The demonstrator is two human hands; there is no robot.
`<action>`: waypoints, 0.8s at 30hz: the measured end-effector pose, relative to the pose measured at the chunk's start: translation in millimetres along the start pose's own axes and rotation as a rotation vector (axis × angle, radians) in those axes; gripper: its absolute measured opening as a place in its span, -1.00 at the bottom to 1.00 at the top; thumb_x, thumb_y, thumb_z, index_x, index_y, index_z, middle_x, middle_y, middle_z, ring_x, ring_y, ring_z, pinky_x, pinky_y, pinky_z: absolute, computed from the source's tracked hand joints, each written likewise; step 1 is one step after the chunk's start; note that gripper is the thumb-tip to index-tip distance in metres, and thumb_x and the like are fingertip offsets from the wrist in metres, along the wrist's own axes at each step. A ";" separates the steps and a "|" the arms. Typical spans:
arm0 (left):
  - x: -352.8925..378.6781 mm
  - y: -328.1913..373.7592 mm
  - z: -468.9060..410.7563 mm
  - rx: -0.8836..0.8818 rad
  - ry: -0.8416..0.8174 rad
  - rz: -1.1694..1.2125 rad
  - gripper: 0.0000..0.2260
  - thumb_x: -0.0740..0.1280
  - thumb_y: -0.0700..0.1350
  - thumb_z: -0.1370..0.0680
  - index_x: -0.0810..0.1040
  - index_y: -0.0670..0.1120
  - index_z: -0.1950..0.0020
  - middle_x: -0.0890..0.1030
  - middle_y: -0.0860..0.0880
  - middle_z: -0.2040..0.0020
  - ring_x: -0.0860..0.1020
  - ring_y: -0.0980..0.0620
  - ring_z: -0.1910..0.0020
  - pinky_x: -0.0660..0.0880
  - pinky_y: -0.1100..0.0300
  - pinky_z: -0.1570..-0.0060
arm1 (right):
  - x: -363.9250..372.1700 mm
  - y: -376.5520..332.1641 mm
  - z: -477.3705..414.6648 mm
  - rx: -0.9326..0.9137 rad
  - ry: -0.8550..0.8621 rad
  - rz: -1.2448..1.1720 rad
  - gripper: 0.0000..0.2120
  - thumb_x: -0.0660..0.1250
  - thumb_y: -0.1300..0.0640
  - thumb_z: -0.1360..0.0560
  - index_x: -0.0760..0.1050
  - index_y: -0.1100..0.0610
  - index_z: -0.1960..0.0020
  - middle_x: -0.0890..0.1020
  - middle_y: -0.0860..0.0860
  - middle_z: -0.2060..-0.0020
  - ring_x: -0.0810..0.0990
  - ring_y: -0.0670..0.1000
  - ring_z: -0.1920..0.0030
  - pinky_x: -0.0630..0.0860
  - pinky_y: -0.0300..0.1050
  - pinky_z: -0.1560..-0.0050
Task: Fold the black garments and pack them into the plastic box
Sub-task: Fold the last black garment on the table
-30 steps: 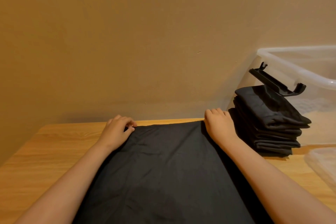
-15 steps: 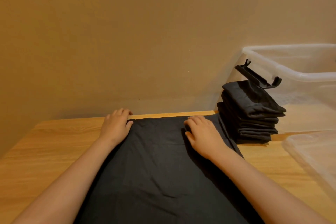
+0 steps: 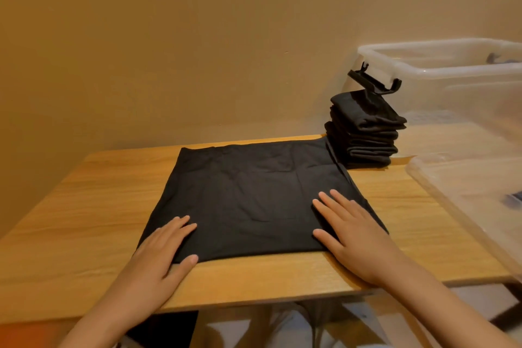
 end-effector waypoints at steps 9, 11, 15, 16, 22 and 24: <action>3.9 9.5 22.8 -0.043 -0.087 -0.165 -0.05 -0.28 0.65 -0.21 -0.24 0.23 -0.51 -0.27 0.26 -0.51 -0.28 0.26 -0.50 -0.25 0.28 -0.44 | 6.3 25.9 38.3 0.059 -0.059 -0.015 0.06 -0.52 -0.62 -0.10 -0.33 -0.13 -0.50 -0.31 -0.18 -0.46 -0.36 -0.18 -0.48 -0.33 -0.19 -0.47; 2.3 11.7 33.1 -0.027 -0.062 -0.183 -0.06 -0.14 0.66 -0.21 -0.19 0.27 -0.50 -0.24 0.30 -0.48 -0.22 0.27 -0.50 -0.18 0.28 -0.43 | 5.9 26.4 49.2 0.034 -0.079 0.025 0.08 -0.38 -0.65 -0.13 -0.32 -0.12 -0.52 -0.33 -0.18 -0.46 -0.36 -0.16 -0.49 -0.31 -0.17 -0.48; -0.7 8.0 61.0 0.033 0.103 -0.161 -0.29 0.48 0.28 -0.34 0.21 0.32 -0.39 0.15 0.36 -0.44 0.23 0.22 -0.48 0.20 0.18 -0.34 | 14.9 26.3 69.8 -0.040 0.065 0.153 0.01 -0.14 -0.65 -0.25 -0.19 -0.13 -0.53 -0.15 -0.12 -0.52 -0.14 -0.07 -0.54 -0.11 -0.12 -0.49; -0.3 3.9 68.7 0.042 0.152 -0.135 -0.31 0.57 0.04 -0.34 0.30 0.30 -0.36 0.25 0.38 -0.39 0.33 0.20 -0.42 0.27 0.15 -0.29 | 17.0 25.5 74.9 -0.053 0.151 0.135 -0.09 0.03 -0.56 -0.33 -0.01 -0.10 -0.53 0.06 -0.07 -0.52 0.09 -0.01 -0.53 0.06 -0.08 -0.45; 0.8 -17.8 101.7 0.052 0.329 0.162 -0.29 0.42 -0.50 -0.37 0.57 0.29 -0.20 0.51 0.40 -0.24 0.45 0.36 -0.27 0.42 0.36 -0.22 | 38.3 39.6 101.0 -0.163 0.447 -0.007 -0.27 0.61 0.24 -0.24 0.46 0.00 -0.36 0.49 -0.02 -0.34 0.45 0.00 -0.34 0.29 -0.06 -0.41; -3.7 -16.9 106.7 0.004 0.347 0.269 -0.34 0.37 -0.45 -0.45 0.54 0.33 -0.21 0.57 0.37 -0.17 0.48 0.39 -0.22 0.35 0.51 -0.21 | 36.1 42.7 107.0 -0.201 0.513 -0.038 -0.34 0.58 0.33 -0.25 0.53 -0.01 -0.29 0.54 -0.05 -0.28 0.47 -0.07 -0.30 0.35 -0.07 -0.35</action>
Point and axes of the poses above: each hand's wrist, its own z-axis away from the middle knuckle, its own x-axis out of the palm, y = z × x, the point moved 2 cm from there along -z, towards the middle knuckle
